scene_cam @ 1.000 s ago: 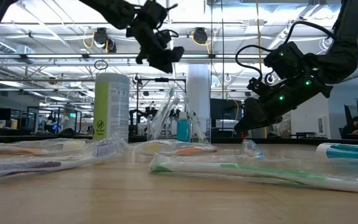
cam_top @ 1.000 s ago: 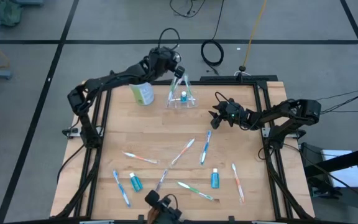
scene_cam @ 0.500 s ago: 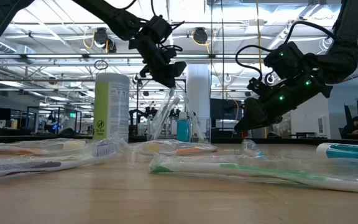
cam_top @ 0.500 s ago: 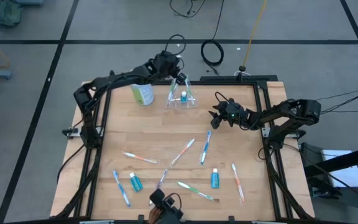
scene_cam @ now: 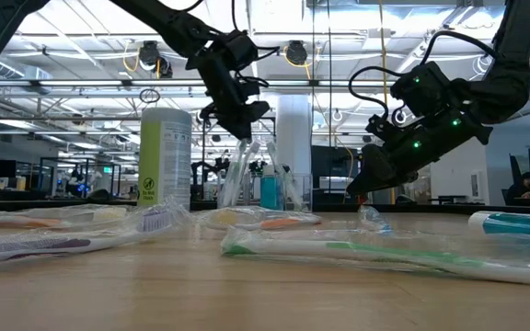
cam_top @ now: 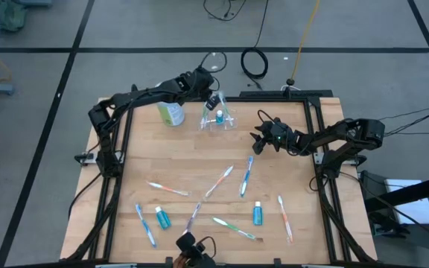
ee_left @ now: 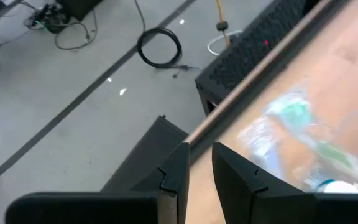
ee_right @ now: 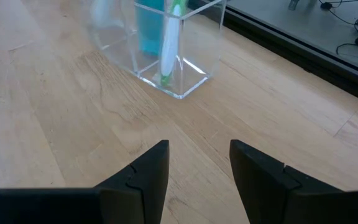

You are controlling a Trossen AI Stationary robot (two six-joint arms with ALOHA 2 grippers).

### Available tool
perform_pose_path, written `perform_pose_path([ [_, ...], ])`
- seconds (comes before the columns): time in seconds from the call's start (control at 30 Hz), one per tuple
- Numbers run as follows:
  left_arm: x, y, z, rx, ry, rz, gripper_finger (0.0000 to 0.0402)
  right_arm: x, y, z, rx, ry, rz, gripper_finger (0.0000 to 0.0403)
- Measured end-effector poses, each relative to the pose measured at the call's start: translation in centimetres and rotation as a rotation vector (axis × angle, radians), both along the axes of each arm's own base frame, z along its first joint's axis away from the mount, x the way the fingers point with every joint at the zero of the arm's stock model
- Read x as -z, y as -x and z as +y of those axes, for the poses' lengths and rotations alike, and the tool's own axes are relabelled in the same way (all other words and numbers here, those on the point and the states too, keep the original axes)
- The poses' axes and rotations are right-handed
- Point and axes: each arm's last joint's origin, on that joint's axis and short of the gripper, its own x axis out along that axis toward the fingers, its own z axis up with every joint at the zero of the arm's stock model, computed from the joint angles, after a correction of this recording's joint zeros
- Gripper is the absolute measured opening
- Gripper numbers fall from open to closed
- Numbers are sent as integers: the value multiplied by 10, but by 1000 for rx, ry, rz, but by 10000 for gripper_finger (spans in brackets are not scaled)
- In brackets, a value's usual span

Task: Pick & Place toothbrushing station
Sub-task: Put the top green toothbrush into the transparent organizer, then put the left blue mouthwash into the transparent organizer

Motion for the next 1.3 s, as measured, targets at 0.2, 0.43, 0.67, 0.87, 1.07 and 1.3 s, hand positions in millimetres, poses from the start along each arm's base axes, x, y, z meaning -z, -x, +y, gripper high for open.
perform_pose_path([
  [0.2, 0, -4, -6, 27, -26, 32, 76, 0, 0, 0, 0, 0, 0, 161],
  [0.43, -15, 1, -20, 13, -100, 92, 76, 0, 0, 0, 0, 0, 0, 161],
  [0.67, -52, 22, -47, -3, -137, 119, 76, 0, 0, 0, -1, 3, 2, 161],
  [0.87, -70, 41, -83, 33, 13, 107, 76, 0, 0, 0, -1, 2, 3, 161],
  [1.07, -63, 52, -117, 119, 149, 279, 76, 0, 0, 0, -1, 3, 3, 161],
  [1.3, -53, 62, -165, 311, 334, 497, 76, 0, 0, 0, -1, 3, 3, 161],
])
